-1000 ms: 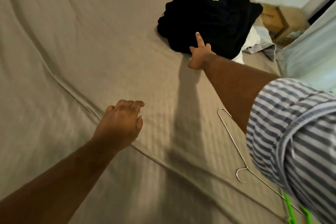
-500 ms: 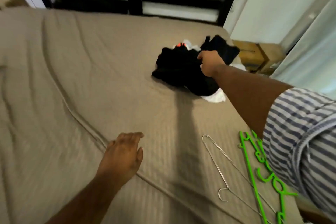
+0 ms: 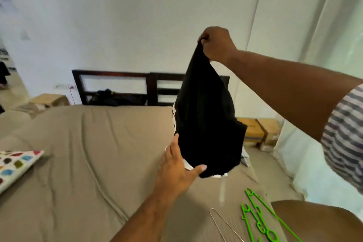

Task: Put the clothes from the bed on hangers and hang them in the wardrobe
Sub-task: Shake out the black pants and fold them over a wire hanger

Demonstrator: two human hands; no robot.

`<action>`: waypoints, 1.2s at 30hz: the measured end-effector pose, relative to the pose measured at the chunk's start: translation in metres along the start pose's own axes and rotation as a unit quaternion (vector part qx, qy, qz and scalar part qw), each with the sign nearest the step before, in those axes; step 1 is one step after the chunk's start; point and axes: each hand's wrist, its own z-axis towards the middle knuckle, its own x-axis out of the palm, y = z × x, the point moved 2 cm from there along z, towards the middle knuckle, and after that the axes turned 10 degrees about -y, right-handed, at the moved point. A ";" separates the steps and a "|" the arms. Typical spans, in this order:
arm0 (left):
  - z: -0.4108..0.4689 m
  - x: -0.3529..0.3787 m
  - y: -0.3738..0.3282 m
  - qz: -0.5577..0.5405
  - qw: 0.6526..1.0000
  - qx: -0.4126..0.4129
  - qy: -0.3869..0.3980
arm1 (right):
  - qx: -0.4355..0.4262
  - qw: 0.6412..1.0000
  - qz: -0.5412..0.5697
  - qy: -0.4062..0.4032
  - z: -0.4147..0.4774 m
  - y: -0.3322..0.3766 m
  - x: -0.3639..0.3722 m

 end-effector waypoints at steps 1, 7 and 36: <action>0.000 -0.007 -0.017 -0.038 0.999 0.012 -0.013 | 0.014 0.999 0.034 -0.013 0.003 0.020 -0.021; -0.001 -0.071 -0.088 -0.226 0.970 0.039 -0.086 | 0.104 0.968 0.221 -0.056 -0.025 0.112 -0.092; 0.031 -0.267 -0.010 -0.501 0.789 -0.298 0.193 | 0.227 0.915 0.311 0.119 -0.300 0.195 0.013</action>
